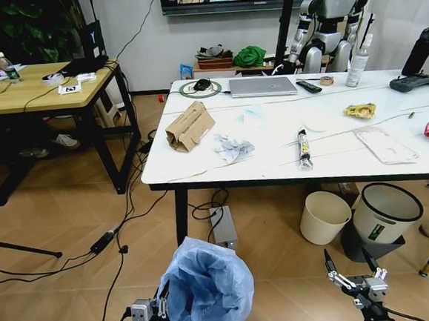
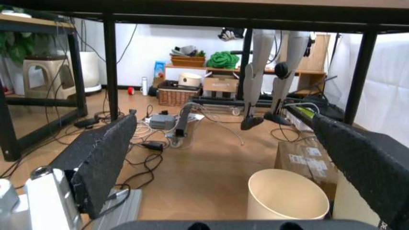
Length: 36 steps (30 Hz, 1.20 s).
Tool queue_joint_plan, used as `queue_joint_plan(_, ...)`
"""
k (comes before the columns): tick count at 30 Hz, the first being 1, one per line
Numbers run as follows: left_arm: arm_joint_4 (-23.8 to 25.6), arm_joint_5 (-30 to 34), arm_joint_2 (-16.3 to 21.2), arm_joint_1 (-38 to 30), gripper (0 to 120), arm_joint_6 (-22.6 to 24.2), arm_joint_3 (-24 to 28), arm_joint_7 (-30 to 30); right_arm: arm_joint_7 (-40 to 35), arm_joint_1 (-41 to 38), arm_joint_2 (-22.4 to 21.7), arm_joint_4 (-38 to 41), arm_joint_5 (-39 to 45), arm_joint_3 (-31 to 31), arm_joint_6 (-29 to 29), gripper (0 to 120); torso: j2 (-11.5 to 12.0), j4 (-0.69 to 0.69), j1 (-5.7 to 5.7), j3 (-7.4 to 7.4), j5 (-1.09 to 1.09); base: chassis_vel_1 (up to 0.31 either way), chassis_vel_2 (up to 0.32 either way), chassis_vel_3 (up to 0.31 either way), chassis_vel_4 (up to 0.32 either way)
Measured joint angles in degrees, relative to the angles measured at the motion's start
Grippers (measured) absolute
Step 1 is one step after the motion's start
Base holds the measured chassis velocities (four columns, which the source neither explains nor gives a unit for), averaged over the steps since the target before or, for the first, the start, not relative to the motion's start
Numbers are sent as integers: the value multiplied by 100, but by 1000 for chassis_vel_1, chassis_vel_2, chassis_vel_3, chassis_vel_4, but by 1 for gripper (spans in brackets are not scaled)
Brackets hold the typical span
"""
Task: Pick up the trash bin and place the trash from the table into it.
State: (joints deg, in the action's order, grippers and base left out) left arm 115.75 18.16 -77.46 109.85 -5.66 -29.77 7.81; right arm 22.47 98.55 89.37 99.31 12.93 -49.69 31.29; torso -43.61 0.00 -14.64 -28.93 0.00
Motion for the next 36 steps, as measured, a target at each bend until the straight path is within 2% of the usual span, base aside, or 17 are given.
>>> queue_joint_plan(36, -22, -65, 26, -36, 0, -7, -5, 11, 4, 5, 42, -41, -32, 19, 11, 100, -878, 0, -367, -512, 0, 0, 0, 0, 0)
